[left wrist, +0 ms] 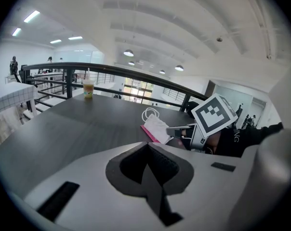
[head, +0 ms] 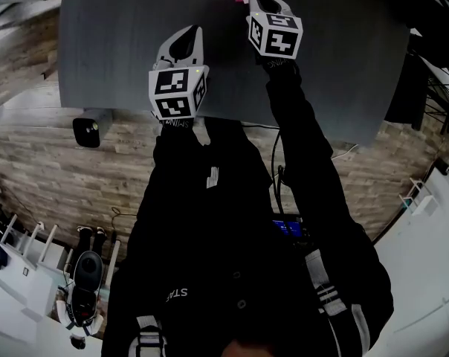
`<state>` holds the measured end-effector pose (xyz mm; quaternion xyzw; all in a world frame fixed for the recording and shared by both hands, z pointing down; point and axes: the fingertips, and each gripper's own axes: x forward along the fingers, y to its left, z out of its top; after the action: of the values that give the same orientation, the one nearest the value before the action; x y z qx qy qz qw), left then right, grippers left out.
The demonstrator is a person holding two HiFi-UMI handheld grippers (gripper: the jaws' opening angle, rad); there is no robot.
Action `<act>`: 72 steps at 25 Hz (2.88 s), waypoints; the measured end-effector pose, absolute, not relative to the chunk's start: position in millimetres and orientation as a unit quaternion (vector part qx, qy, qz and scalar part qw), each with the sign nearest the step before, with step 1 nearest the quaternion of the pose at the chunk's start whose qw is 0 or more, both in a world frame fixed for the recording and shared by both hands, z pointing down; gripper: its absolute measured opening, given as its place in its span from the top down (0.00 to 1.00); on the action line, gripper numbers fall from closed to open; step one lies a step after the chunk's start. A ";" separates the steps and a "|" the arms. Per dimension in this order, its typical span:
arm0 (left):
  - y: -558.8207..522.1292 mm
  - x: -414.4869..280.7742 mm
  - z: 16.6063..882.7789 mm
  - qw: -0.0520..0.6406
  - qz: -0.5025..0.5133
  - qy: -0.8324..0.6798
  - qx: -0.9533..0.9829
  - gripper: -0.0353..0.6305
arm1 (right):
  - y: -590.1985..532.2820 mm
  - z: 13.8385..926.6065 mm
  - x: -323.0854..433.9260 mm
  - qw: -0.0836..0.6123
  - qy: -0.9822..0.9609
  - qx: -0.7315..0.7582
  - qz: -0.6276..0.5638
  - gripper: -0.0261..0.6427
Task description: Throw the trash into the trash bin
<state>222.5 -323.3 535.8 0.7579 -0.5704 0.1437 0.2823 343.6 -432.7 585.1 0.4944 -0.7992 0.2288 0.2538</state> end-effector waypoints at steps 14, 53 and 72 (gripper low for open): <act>-278.7 177.6 489.2 0.278 0.108 -0.613 0.732 0.95 | -381.9 493.0 295.7 0.207 -0.840 0.467 0.181 0.93; 25.4 -239.4 507.9 0.349 0.012 -0.815 0.462 0.95 | -84.3 454.6 -188.4 0.245 -0.948 0.137 0.148 0.93; 256.8 -396.7 631.8 0.412 -0.060 -0.878 0.238 0.95 | 116.2 595.5 -380.4 0.356 -0.925 -0.062 0.121 0.93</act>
<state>-396.7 256.8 631.8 0.2380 -0.8776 -0.0603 0.4117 -380.4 116.2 595.5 -0.0618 -0.9247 0.1210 0.3556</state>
